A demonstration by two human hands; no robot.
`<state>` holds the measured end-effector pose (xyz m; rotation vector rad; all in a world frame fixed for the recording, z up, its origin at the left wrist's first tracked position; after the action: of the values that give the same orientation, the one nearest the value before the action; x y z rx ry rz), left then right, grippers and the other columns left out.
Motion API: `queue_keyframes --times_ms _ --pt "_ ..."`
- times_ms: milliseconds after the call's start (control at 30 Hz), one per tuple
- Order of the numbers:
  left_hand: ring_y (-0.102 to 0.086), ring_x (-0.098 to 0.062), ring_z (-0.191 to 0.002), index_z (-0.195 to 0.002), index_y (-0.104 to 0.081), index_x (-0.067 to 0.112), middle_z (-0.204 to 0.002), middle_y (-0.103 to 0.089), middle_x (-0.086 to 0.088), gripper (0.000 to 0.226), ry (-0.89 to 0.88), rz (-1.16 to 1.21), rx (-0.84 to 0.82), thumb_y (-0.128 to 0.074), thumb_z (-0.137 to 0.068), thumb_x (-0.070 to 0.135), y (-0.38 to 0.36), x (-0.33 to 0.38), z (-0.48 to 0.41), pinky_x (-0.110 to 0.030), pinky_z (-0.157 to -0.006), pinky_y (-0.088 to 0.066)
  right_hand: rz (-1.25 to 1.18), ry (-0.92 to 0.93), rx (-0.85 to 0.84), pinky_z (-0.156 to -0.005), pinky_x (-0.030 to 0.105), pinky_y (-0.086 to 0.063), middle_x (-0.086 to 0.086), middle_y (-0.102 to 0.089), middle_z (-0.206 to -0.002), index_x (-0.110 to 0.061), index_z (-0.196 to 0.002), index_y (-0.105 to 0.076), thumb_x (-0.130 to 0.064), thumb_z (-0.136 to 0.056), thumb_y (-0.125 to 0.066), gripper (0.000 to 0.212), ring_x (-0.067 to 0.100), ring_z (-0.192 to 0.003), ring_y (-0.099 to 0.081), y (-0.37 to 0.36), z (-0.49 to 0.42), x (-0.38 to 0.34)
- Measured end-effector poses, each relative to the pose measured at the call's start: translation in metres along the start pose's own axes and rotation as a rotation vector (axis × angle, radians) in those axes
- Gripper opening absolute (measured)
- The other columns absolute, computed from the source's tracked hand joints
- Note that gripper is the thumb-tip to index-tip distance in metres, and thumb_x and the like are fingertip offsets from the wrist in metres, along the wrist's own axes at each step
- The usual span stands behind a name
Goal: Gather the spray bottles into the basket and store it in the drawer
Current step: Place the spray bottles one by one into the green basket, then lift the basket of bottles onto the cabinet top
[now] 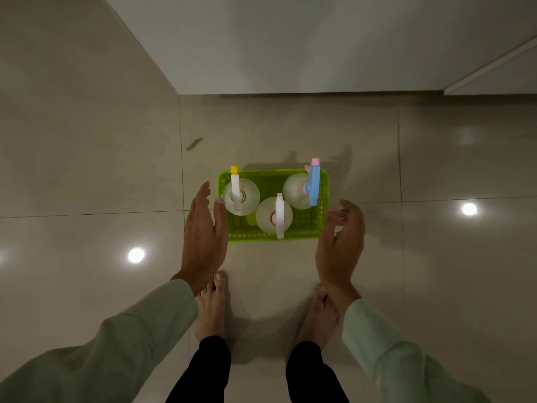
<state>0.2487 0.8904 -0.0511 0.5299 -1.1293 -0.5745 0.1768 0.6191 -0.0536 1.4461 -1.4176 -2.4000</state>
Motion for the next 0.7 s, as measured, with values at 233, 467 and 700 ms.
queue_keyframes --times_ms 233,467,700 --pt "-0.027 -0.034 -0.145 -0.153 -0.013 0.009 -0.159 -0.025 -0.016 0.075 0.183 -0.111 -0.151 -0.056 -0.092 0.012 -0.041 -0.046 -0.023 -0.043 -0.114 -0.027 0.087 -0.146 -0.372 -0.113 0.046 -0.037 0.015 -0.044 -0.151 -0.012 -0.155 -0.031 -0.018 -0.099 -0.058 0.063 0.032 -0.139 -0.042 -0.054 -0.031 0.068" --pt "-0.064 -0.039 -0.095 -0.144 -0.036 0.011 -0.119 -0.066 -0.018 0.066 0.149 -0.127 -0.15 -0.055 -0.083 -0.005 -0.063 -0.062 -0.049 -0.038 -0.073 -0.049 0.131 -0.012 -0.413 -0.066 0.028 -0.038 -0.005 -0.063 -0.081 -0.017 -0.139 -0.047 0.009 -0.086 -0.04 0.059 0.019 -0.069 -0.06 -0.077 -0.047 0.079" --pt "-0.064 -0.038 -0.08 -0.141 -0.041 0.01 -0.102 -0.07 -0.021 0.061 0.138 -0.121 -0.114 -0.054 -0.084 -0.008 -0.047 -0.041 -0.041 -0.041 -0.067 -0.052 0.186 0.051 -0.401 -0.054 0.031 -0.028 -0.01 -0.05 -0.066 -0.007 -0.117 -0.051 0.012 -0.084 -0.041 0.039 0.026 -0.062 -0.049 -0.063 -0.048 0.059"
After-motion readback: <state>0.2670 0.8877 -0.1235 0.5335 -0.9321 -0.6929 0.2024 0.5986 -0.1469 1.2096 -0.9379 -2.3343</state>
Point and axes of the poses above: each hand's wrist, its own z-axis away from the middle knuckle, its own y-axis out of the back of the hand, x = y × z, the point moved 8 cm from there along -z, towards the middle knuckle
